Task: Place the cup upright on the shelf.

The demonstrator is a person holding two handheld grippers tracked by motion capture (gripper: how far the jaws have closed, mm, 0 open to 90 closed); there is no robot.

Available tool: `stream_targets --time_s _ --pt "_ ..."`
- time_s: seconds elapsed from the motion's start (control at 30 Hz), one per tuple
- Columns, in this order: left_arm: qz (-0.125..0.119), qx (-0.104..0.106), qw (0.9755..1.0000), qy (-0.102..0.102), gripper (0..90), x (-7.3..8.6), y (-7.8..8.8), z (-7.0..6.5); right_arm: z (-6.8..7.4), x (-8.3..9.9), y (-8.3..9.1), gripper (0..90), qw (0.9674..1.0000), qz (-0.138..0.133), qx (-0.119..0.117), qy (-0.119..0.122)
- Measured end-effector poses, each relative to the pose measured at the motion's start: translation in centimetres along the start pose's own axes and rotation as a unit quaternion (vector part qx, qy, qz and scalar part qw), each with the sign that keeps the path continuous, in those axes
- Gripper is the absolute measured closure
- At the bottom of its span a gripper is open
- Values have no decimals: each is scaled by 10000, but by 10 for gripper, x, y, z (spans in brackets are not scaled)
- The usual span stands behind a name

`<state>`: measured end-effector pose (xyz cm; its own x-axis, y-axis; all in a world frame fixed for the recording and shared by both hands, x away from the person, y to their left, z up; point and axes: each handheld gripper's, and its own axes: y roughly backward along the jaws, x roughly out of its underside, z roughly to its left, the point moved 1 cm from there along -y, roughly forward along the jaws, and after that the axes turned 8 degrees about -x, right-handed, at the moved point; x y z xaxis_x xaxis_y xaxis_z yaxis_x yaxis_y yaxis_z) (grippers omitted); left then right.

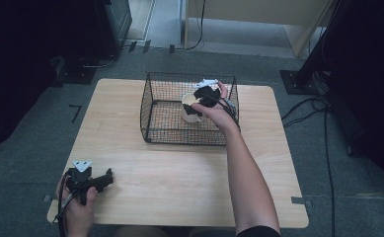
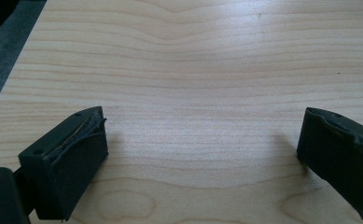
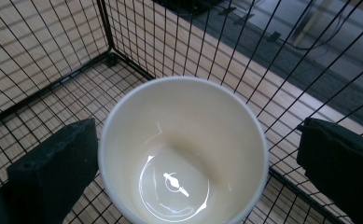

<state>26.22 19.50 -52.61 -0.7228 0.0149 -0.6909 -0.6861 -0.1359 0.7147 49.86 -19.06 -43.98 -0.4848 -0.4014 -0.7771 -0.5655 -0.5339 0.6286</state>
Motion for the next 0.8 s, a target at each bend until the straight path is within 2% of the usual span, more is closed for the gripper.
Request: stream_targets --time_s 0.2,0.37,0.53,0.8 --pt "-9 1 10000 15 18 0 0 0 0 -8 15 0 9999 -167 9 13" --pt "-1 1 10000 5 18 0 0 0 3 -10 28 0 9999 -137 -8 44" --pt "1 2 10000 6 18 0 0 0 14 -13 44 0 9997 -227 -111 -20" --pt "-1 0 10000 5 18 0 0 0 30 -9 66 0 9993 -308 -149 177"
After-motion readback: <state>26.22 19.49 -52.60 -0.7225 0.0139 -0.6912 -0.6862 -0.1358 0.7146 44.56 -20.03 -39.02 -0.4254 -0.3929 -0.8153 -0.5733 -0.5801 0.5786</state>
